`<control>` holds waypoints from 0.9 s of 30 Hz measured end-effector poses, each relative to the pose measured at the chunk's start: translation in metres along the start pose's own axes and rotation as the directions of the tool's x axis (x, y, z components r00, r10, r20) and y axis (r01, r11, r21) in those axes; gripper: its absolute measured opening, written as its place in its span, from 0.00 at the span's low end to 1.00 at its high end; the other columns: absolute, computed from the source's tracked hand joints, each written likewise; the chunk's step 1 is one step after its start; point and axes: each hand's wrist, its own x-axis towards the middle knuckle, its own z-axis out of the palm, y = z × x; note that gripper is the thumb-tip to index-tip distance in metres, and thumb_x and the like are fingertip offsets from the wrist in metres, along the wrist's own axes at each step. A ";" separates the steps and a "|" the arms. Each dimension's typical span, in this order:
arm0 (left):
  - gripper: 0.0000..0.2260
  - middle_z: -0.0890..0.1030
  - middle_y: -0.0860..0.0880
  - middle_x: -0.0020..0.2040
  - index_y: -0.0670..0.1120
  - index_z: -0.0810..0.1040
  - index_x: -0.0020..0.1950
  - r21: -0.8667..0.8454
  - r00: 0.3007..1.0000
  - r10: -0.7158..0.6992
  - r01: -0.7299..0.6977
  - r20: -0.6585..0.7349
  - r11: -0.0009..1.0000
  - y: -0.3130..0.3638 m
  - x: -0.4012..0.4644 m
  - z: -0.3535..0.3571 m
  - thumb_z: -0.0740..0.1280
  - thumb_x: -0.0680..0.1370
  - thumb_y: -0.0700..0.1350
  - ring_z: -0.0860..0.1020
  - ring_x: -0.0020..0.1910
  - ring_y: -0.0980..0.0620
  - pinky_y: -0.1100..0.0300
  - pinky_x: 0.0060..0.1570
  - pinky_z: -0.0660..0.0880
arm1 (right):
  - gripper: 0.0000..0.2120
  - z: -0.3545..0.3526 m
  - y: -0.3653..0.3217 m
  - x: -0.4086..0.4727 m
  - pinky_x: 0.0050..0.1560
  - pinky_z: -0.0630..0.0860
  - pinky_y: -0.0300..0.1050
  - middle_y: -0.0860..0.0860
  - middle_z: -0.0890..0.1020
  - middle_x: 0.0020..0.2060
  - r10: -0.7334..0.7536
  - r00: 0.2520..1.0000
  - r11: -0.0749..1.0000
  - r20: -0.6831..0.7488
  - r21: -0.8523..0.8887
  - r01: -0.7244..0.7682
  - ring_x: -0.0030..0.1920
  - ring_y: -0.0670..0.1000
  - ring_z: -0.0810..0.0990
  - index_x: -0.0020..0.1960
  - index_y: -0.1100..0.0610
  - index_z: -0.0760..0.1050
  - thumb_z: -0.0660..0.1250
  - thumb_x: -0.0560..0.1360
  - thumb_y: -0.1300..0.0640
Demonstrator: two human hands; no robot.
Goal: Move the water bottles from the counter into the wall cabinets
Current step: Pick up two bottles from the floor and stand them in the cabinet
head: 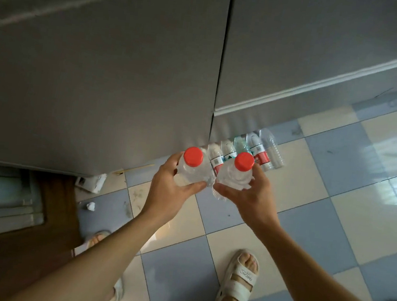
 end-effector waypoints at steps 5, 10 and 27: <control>0.30 0.80 0.58 0.61 0.56 0.75 0.67 -0.083 0.995 0.080 -0.085 -0.063 0.993 0.114 -0.047 -0.027 0.81 0.68 0.52 0.77 0.61 0.57 0.71 0.56 0.74 | 0.31 -0.056 -0.111 -0.040 0.45 0.75 0.26 0.40 0.83 0.52 -0.070 0.997 0.997 0.026 0.013 0.070 0.51 0.37 0.82 0.62 0.45 0.75 0.82 0.63 0.46; 0.27 0.81 0.61 0.57 0.57 0.75 0.64 -0.178 0.979 0.138 -0.165 -0.152 0.970 0.211 -0.103 -0.055 0.81 0.69 0.48 0.78 0.58 0.64 0.75 0.51 0.73 | 0.30 -0.100 -0.220 -0.079 0.50 0.81 0.39 0.45 0.84 0.52 -0.149 0.987 0.988 0.058 0.040 0.146 0.52 0.43 0.83 0.62 0.48 0.76 0.82 0.63 0.47; 0.27 0.85 0.56 0.54 0.55 0.79 0.61 -0.213 0.752 0.414 -0.579 -0.513 0.787 0.468 -0.213 -0.283 0.79 0.64 0.58 0.84 0.53 0.57 0.59 0.51 0.81 | 0.23 -0.105 -0.602 -0.158 0.47 0.80 0.39 0.40 0.87 0.47 -0.554 0.811 0.831 0.187 0.065 0.553 0.48 0.41 0.86 0.55 0.42 0.79 0.82 0.63 0.43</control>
